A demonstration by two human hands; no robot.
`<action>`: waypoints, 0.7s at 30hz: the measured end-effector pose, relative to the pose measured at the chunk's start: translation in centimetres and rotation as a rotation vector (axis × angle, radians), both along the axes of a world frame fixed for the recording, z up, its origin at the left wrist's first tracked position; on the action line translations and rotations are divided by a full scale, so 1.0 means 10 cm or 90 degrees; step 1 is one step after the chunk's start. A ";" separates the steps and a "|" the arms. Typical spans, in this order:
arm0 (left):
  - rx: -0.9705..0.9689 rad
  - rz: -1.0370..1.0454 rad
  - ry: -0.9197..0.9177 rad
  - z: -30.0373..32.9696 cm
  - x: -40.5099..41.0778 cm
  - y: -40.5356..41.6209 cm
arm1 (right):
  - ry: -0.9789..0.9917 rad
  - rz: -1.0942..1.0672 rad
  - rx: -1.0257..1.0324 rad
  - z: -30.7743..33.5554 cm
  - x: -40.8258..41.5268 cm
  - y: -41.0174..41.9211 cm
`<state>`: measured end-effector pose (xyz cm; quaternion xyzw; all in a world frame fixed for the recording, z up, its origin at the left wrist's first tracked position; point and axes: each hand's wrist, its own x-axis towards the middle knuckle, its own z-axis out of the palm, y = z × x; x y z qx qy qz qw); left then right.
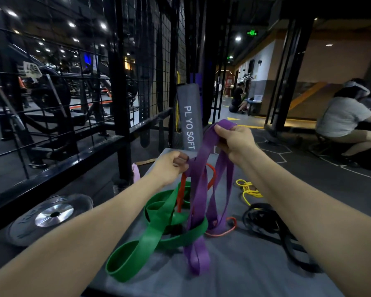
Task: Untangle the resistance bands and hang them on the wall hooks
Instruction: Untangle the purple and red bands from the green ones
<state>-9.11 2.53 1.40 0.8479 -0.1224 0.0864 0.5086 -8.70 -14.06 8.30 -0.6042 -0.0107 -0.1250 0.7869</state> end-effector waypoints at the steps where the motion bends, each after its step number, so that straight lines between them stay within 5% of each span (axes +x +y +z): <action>1: -0.020 0.002 0.006 0.01 0.01 0.00 | 0.001 0.004 0.009 0.02 0.01 0.00; 11: -0.115 -0.059 0.142 0.00 -0.03 -0.08 | -0.012 0.022 0.056 0.18 0.00 0.10; 21: -0.227 0.033 0.136 0.06 0.06 0.01 | 0.120 0.022 0.144 0.06 0.04 0.05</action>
